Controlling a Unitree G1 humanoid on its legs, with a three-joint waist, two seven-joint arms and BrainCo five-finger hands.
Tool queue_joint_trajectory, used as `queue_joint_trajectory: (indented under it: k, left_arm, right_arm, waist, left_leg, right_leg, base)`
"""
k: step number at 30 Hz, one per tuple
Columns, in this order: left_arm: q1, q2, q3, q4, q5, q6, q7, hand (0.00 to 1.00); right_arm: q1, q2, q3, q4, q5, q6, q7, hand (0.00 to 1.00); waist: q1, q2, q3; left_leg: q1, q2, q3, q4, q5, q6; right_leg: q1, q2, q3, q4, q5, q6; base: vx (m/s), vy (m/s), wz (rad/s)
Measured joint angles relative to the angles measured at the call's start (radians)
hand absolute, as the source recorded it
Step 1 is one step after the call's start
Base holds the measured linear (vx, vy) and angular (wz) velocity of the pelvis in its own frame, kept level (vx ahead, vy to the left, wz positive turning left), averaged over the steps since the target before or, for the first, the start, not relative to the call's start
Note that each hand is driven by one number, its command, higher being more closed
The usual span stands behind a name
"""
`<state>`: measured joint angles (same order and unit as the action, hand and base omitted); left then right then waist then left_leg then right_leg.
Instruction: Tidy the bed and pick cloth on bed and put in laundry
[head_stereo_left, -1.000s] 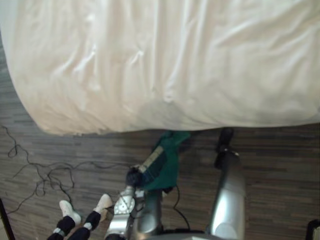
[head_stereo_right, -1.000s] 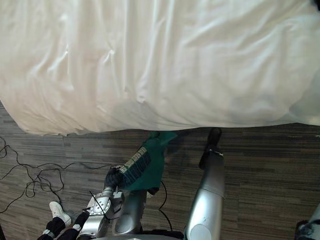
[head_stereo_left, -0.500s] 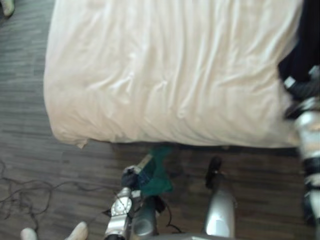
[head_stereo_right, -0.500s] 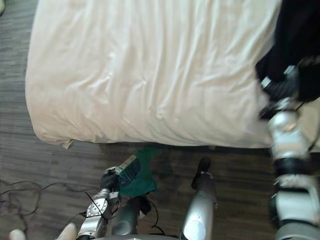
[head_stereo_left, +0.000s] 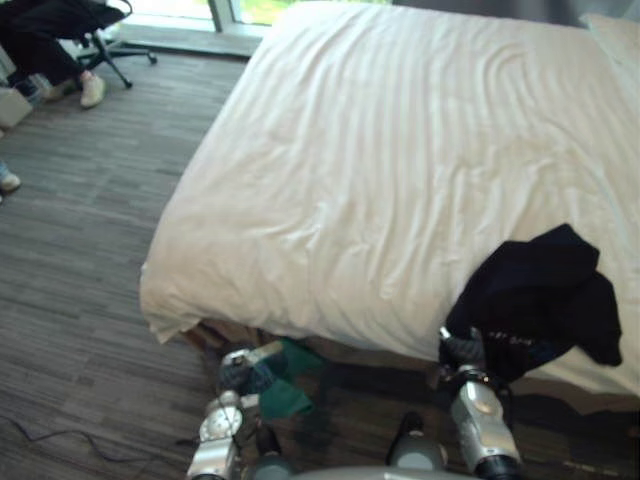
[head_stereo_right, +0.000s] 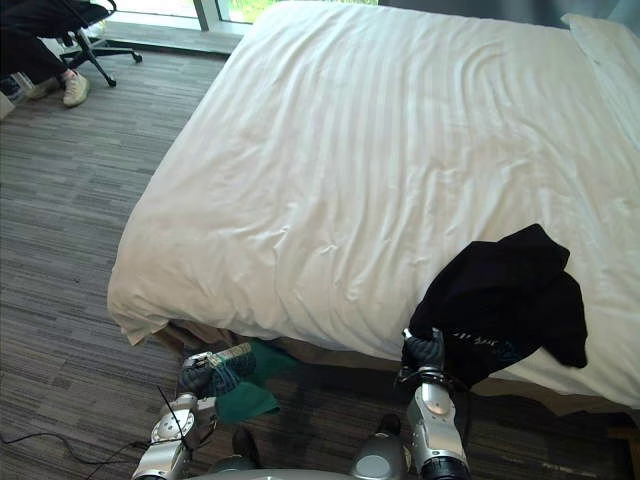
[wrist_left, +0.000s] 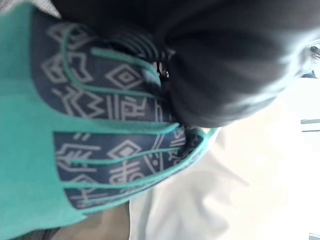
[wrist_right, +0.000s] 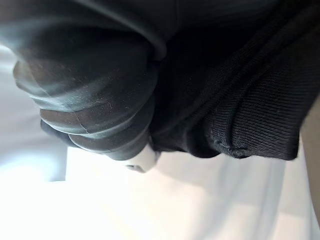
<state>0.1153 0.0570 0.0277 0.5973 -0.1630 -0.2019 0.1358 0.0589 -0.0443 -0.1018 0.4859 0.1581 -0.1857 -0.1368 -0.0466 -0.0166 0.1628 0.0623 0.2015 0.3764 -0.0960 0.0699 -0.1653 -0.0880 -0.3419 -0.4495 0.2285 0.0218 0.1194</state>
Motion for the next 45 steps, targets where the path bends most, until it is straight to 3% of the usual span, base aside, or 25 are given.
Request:
queue_joint_trajectory:
  k: [1, 2, 3, 4, 8, 11, 13, 14, 16, 17, 18, 21, 22, 27, 30, 31, 32, 33, 34, 35, 36, 38, 41, 42, 45]
  left_arm:
    - [0.009, -0.012, -0.013, -0.024, 0.000, -0.001, 0.000, 1.00]
    - [0.020, -0.004, -0.021, -0.039, 0.000, -0.001, 0.000, 1.00]
    - [0.024, -0.014, -0.032, -0.054, -0.002, -0.001, 0.000, 1.00]
    - [0.061, -0.032, -0.051, -0.077, -0.004, -0.001, -0.001, 1.00]
    - [0.125, -0.055, -0.078, -0.108, -0.011, 0.000, -0.005, 1.00]
    - [0.169, -0.064, -0.086, -0.198, -0.047, -0.003, -0.004, 1.00]
    - [0.174, -0.097, -0.087, -0.220, -0.092, -0.002, -0.002, 1.00]
    - [0.179, -0.115, -0.088, -0.245, -0.113, -0.002, -0.002, 1.00]
    - [0.174, -0.122, -0.112, -0.275, -0.136, -0.004, -0.003, 1.00]
    - [0.166, -0.122, -0.114, -0.276, -0.146, -0.004, -0.002, 1.00]
    - [0.163, -0.118, -0.122, -0.273, -0.156, -0.002, -0.002, 1.00]
    - [0.180, -0.112, -0.154, -0.272, -0.159, -0.002, -0.001, 1.00]
    - [0.163, -0.103, -0.166, -0.254, -0.160, 0.002, 0.000, 1.00]
    - [0.158, -0.047, -0.261, -0.250, -0.134, 0.028, 0.001, 1.00]
    - [0.149, -0.042, -0.272, -0.250, -0.098, 0.046, 0.001, 1.00]
    - [0.149, -0.041, -0.273, -0.249, -0.093, 0.049, 0.000, 1.00]
    - [0.137, -0.035, -0.273, -0.241, -0.076, 0.060, -0.001, 1.00]
    - [0.130, -0.027, -0.271, -0.246, -0.064, 0.061, 0.000, 1.00]
    - [0.126, -0.025, -0.271, -0.243, -0.059, 0.062, 0.000, 1.00]
    - [0.119, -0.021, -0.261, -0.229, -0.059, 0.074, 0.003, 1.00]
    - [0.121, -0.020, -0.261, -0.229, -0.059, 0.076, 0.007, 1.00]
    - [0.116, -0.019, -0.267, -0.227, -0.059, 0.079, 0.008, 1.00]
    - [0.097, -0.015, -0.279, -0.194, -0.060, 0.081, 0.007, 1.00]
    - [0.098, -0.032, -0.349, -0.155, -0.060, 0.086, -0.003, 1.00]
    - [0.098, -0.032, -0.349, -0.155, -0.060, 0.086, -0.003, 1.00]
  right_arm:
    - [0.032, 0.006, 0.002, -0.001, -0.005, 0.000, 0.008, 1.00]
    - [0.071, 0.021, 0.002, -0.002, -0.003, 0.000, 0.014, 1.00]
    - [0.110, 0.035, -0.003, -0.004, 0.003, 0.000, 0.015, 1.00]
    - [0.148, 0.035, -0.004, -0.008, 0.033, -0.001, 0.032, 1.00]
    - [0.247, 0.037, 0.028, -0.056, 0.064, -0.004, 0.056, 1.00]
    - [0.278, 0.035, 0.104, -0.074, 0.063, -0.004, 0.059, 1.00]
    - [0.271, 0.023, 0.145, -0.081, 0.036, -0.004, 0.053, 1.00]
    - [0.270, 0.023, 0.164, -0.082, 0.021, -0.004, 0.051, 1.00]
    - [0.278, 0.037, 0.188, -0.088, -0.010, -0.004, 0.045, 1.00]
    - [0.274, 0.042, 0.203, -0.093, -0.013, -0.003, 0.043, 1.00]
    - [0.263, 0.038, 0.214, -0.092, -0.014, -0.003, 0.036, 1.00]
    - [0.251, 0.034, 0.217, -0.089, -0.027, -0.003, 0.025, 1.00]
    - [0.214, 0.037, 0.219, -0.071, -0.051, 0.004, 0.018, 1.00]
    - [0.207, 0.065, 0.217, -0.068, -0.119, 0.043, 0.004, 1.00]
    - [0.214, 0.058, 0.217, -0.057, -0.135, 0.050, 0.006, 1.00]
    - [0.213, 0.058, 0.217, -0.051, -0.135, 0.056, 0.006, 1.00]
    - [0.214, 0.064, 0.218, -0.022, -0.140, 0.066, 0.007, 1.00]
    - [0.219, 0.062, 0.221, -0.017, -0.154, 0.070, 0.007, 1.00]
    - [0.222, 0.056, 0.221, -0.016, -0.162, 0.070, 0.007, 1.00]
    - [0.221, 0.064, 0.229, 0.000, -0.166, 0.083, 0.009, 1.00]
    - [0.222, 0.064, 0.236, 0.000, -0.166, 0.082, 0.008, 1.00]
    - [0.224, 0.063, 0.237, 0.000, -0.163, 0.080, 0.005, 1.00]
    - [0.256, 0.063, 0.217, -0.002, -0.157, 0.080, 0.003, 1.00]
    - [0.253, 0.070, 0.197, -0.043, -0.158, 0.080, 0.005, 1.00]
    - [0.253, 0.070, 0.197, -0.043, -0.158, 0.080, 0.005, 1.00]
  waist:
    - [-0.007, -0.003, -0.005]
    - [-0.021, -0.005, -0.011]
    - [-0.036, -0.010, -0.021]
    - [-0.023, -0.003, -0.034]
    - [-0.021, 0.000, -0.038]
    - [0.033, -0.020, -0.041]
    - [0.045, 0.006, -0.040]
    - [0.056, 0.012, -0.038]
    - [0.055, 0.024, -0.037]
    - [0.057, 0.013, -0.031]
    - [0.059, 0.007, -0.026]
    - [0.061, 0.027, -0.030]
    - [0.064, 0.024, -0.021]
    - [0.075, -0.008, -0.019]
    - [0.091, -0.020, -0.018]
    - [0.090, -0.023, -0.017]
    - [0.083, -0.046, -0.016]
    - [0.082, -0.054, -0.018]
    - [0.079, -0.033, -0.012]
    - [0.074, -0.056, -0.020]
    - [0.063, -0.035, -0.013]
    - [0.055, -0.040, -0.016]
    - [0.058, -0.045, -0.027]
    - [0.060, 0.009, -0.070]
    - [0.060, 0.009, -0.070]
  left_leg:
    - [-0.012, 0.004, -0.056, -0.004, 0.000, 0.000]
    - [-0.039, 0.006, -0.137, -0.003, 0.003, -0.005]
    - [-0.057, 0.006, -0.227, 0.001, 0.003, -0.006]
    - [-0.085, -0.006, -0.311, 0.010, 0.037, 0.027]
    - [-0.151, -0.044, -0.431, 0.081, 0.037, 0.028]
    - [-0.177, -0.074, -0.476, 0.100, 0.038, 0.028]
    - [-0.214, -0.091, -0.522, 0.112, 0.054, 0.046]
    - [-0.233, -0.108, -0.523, 0.113, 0.077, 0.078]
    - [-0.265, -0.128, -0.453, 0.068, 0.088, 0.272]
    - [-0.285, -0.114, -0.325, 0.073, 0.032, 0.298]
    - [-0.322, -0.094, -0.121, 0.177, 0.019, 0.284]
    - [-0.286, -0.080, 0.115, 0.266, 0.001, 0.270]
    - [-0.279, -0.109, 0.102, 0.226, 0.026, 0.234]
    - [-0.233, -0.212, -0.036, 0.058, 0.092, 0.263]
    - [-0.196, -0.270, -0.081, -0.001, 0.073, 0.265]
    - [-0.187, -0.283, -0.088, -0.004, 0.048, 0.258]
    - [-0.162, -0.306, -0.087, 0.006, -0.045, 0.178]
    - [-0.195, -0.284, -0.087, 0.148, -0.082, 0.241]
    - [-0.216, -0.268, -0.088, 0.190, -0.068, 0.247]
    - [-0.203, -0.281, -0.124, 0.189, -0.072, 0.254]
    - [-0.194, -0.281, -0.160, 0.174, -0.065, 0.246]
    - [-0.174, -0.291, -0.215, 0.149, -0.052, 0.231]
    - [-0.149, -0.347, -0.273, 0.127, -0.050, 0.229]
    - [-0.083, -0.276, -0.265, 0.003, 0.005, 0.223]
    - [-0.083, -0.276, -0.265, 0.003, 0.005, 0.223]
  right_leg:
    - [0.007, 0.040, 0.119, 0.011, -0.071, -0.013]
    - [0.025, 0.109, 0.242, -0.009, -0.159, 0.031]
    - [0.033, 0.178, 0.352, -0.011, -0.186, 0.000]
    - [0.032, 0.228, 0.444, 0.021, -0.226, -0.020]
    - [0.025, 0.303, 0.663, 0.152, -0.289, -0.062]
    - [0.026, 0.269, 0.603, 0.171, -0.362, -0.049]
    - [0.026, 0.259, 0.537, 0.189, -0.377, -0.054]
    - [0.030, 0.246, 0.492, 0.197, -0.386, -0.053]
    - [0.062, 0.208, 0.350, 0.168, -0.374, -0.065]
    - [0.085, 0.187, 0.283, 0.137, -0.363, -0.061]
    - [0.118, 0.153, 0.201, 0.103, -0.349, -0.055]
    - [0.184, 0.136, 0.106, 0.057, -0.331, -0.032]
    - [0.192, 0.132, 0.088, 0.062, -0.324, -0.024]
    - [0.242, 0.124, 0.039, 0.044, -0.249, -0.020]
    - [0.219, 0.068, 0.029, 0.208, -0.237, -0.018]
    - [0.205, 0.047, 0.025, 0.271, -0.227, -0.034]
    - [0.154, -0.006, 0.037, 0.398, -0.163, -0.125]
    - [0.110, -0.023, 0.075, 0.513, -0.173, -0.130]
    - [0.094, -0.005, 0.094, 0.557, -0.209, -0.099]
    - [0.045, 0.051, 0.201, 0.562, -0.296, -0.037]
    - [0.002, 0.123, 0.274, 0.529, -0.343, -0.035]
    - [-0.038, 0.214, 0.375, 0.411, -0.377, -0.011]
    - [-0.037, 0.219, 0.423, 0.198, -0.343, -0.027]
    - [0.068, 0.305, 0.395, -0.073, -0.176, -0.077]
    - [0.068, 0.306, 0.395, -0.073, -0.176, -0.077]
  base:
    - [-0.05, -0.082, 1.06]
    - [0.01, -0.134, 1.63]
    - [0.07, -0.167, 1.69]
    - [0.08, -0.126, 1.17]
    - [0.06, -0.114, 1.04]
    - [-0.03, -0.145, 0.70]
    - [-0.10, -0.089, 0.97]
    - [-0.10, -0.006, 1.59]
    - [-0.07, 0.015, 1.94]
    - [-0.05, 0.051, 2.01]
    - [-0.03, 0.066, 1.84]
    - [0.05, 0.077, 1.32]
    - [0.11, 0.134, 0.98]
    - [0.10, 0.154, 0.96]
    - [0.10, 0.107, 0.70]
    - [0.11, 0.106, 1.03]
    - [0.19, 0.092, 1.09]
    - [0.27, 0.032, 1.10]
    - [0.27, 0.011, 0.89]
    - [0.21, 0.007, 0.87]
    - [0.17, 0.068, 0.85]
    - [0.15, 0.030, 0.98]
    - [0.08, -0.023, 0.87]
    - [0.03, -0.016, 0.41]
    - [0.00, 0.000, 0.00]
